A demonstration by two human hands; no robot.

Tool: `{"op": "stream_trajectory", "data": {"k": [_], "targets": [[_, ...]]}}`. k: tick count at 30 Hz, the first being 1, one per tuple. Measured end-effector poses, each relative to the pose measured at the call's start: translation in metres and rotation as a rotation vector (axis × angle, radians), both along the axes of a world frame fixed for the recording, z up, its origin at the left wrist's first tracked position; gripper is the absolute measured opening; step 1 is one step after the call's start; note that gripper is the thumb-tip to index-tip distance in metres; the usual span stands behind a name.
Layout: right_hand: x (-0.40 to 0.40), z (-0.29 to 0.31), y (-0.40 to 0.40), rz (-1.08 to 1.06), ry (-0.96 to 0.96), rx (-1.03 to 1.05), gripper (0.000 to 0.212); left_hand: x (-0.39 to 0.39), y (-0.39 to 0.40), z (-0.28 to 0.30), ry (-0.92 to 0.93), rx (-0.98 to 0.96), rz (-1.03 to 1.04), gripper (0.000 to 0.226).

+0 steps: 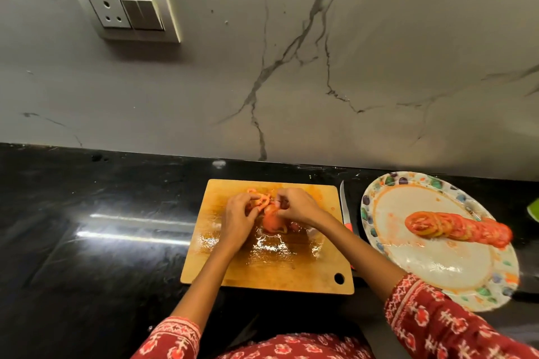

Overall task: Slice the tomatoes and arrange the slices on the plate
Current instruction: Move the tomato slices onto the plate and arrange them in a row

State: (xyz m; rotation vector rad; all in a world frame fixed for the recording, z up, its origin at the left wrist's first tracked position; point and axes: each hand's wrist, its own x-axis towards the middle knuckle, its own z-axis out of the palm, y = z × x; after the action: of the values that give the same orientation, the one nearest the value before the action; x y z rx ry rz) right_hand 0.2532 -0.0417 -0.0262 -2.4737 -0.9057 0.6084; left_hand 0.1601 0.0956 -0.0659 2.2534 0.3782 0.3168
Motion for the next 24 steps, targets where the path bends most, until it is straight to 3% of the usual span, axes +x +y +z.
{"op": "stream_trajectory", "data": {"k": [9,14,18,24], "targets": [[0.007,0.033,0.022,0.132,-0.026,0.091,0.01,-0.003,0.006,0.019,-0.152,-0.06,-0.01,0.019],[0.01,0.033,0.03,-0.088,-0.08,0.292,0.016,-0.012,0.031,0.015,-0.186,-0.077,0.128,0.012],[0.02,0.028,0.02,-0.165,-0.093,0.216,0.014,-0.015,0.044,0.012,-0.199,-0.142,0.183,0.008],[0.005,0.007,0.025,-0.091,-0.125,0.041,0.021,-0.015,0.04,0.01,-0.214,-0.202,0.187,0.007]]}}
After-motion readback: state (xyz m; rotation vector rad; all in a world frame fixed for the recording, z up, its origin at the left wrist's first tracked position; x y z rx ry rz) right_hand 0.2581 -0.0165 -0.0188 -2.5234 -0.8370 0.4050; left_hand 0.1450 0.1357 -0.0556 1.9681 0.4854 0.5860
